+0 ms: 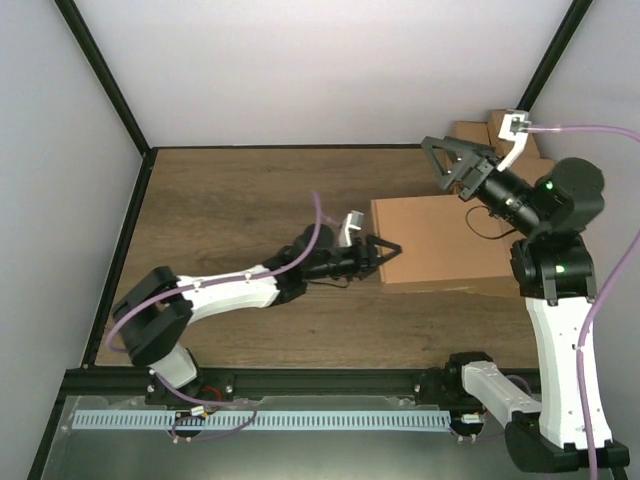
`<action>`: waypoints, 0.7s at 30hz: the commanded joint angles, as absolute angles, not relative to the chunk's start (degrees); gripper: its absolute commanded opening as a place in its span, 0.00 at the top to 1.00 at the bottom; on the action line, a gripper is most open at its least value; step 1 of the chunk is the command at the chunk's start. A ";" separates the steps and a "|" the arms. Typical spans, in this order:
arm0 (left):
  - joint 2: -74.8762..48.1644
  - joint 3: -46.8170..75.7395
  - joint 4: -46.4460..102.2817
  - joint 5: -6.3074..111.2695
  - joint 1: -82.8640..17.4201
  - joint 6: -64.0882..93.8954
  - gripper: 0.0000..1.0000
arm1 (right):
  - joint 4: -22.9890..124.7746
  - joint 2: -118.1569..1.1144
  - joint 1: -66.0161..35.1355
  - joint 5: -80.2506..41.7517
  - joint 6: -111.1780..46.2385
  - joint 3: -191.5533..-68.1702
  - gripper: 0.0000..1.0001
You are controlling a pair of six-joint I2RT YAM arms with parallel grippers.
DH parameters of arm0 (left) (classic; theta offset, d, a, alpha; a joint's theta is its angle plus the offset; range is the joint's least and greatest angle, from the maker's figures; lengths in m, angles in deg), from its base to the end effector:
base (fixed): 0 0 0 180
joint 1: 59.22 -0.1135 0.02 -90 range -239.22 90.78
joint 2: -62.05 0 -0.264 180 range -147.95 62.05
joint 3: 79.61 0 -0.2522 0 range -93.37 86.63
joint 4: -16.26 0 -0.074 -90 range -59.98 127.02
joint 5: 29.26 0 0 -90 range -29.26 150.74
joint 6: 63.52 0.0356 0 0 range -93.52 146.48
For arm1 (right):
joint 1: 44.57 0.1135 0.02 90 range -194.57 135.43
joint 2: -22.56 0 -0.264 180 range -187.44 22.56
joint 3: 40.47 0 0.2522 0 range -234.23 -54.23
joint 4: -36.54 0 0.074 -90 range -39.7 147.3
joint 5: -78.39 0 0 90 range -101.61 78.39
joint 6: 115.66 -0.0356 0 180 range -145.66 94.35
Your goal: Fold the paper box
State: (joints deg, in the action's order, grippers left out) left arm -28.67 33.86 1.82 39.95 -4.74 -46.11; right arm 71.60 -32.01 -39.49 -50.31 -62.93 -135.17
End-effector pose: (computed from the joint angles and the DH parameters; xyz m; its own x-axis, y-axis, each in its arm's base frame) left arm 0.1984 -0.2996 0.2560 -0.9494 -0.2054 -0.2375 0.1946 0.2088 -0.9584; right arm 0.1586 0.0364 0.5002 -0.3475 0.4436 -0.8261 -0.6020 0.5700 0.5592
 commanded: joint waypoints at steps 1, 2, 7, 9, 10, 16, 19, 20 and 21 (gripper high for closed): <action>-36.67 24.46 -1.77 45.75 0.37 -50.35 0.55 | 67.23 -30.04 -38.91 -46.71 -69.07 -139.27 0.06; -39.85 22.22 -1.92 45.50 1.11 -51.20 0.55 | 67.09 -30.00 -38.94 -45.87 -69.50 -140.03 0.06; -49.17 11.98 -2.75 48.08 3.75 -52.62 0.60 | 68.95 -30.43 -38.94 -42.54 -70.68 -143.53 0.06; -52.57 7.88 -2.37 49.68 4.40 -52.53 0.60 | 70.07 -30.29 -38.94 -41.37 -70.55 -144.45 0.07; -54.52 5.99 -2.33 50.19 4.67 -52.61 0.60 | 70.41 -30.08 -38.94 -40.95 -70.35 -144.68 0.07; -68.05 -9.04 -4.07 48.86 5.36 -55.85 0.59 | 71.60 -28.21 -38.94 -38.21 -69.48 -143.66 0.07; -73.65 -17.47 -1.58 48.89 5.55 -56.09 0.59 | 71.83 -27.79 -38.97 -38.14 -69.62 -143.00 0.07; -75.37 -19.99 -0.25 49.10 5.56 -56.08 0.59 | 71.83 -27.72 -38.95 -38.38 -69.70 -142.73 0.07; -77.12 -22.99 0.96 49.03 5.60 -56.08 0.58 | 71.74 -27.64 -38.94 -38.65 -69.77 -142.47 0.07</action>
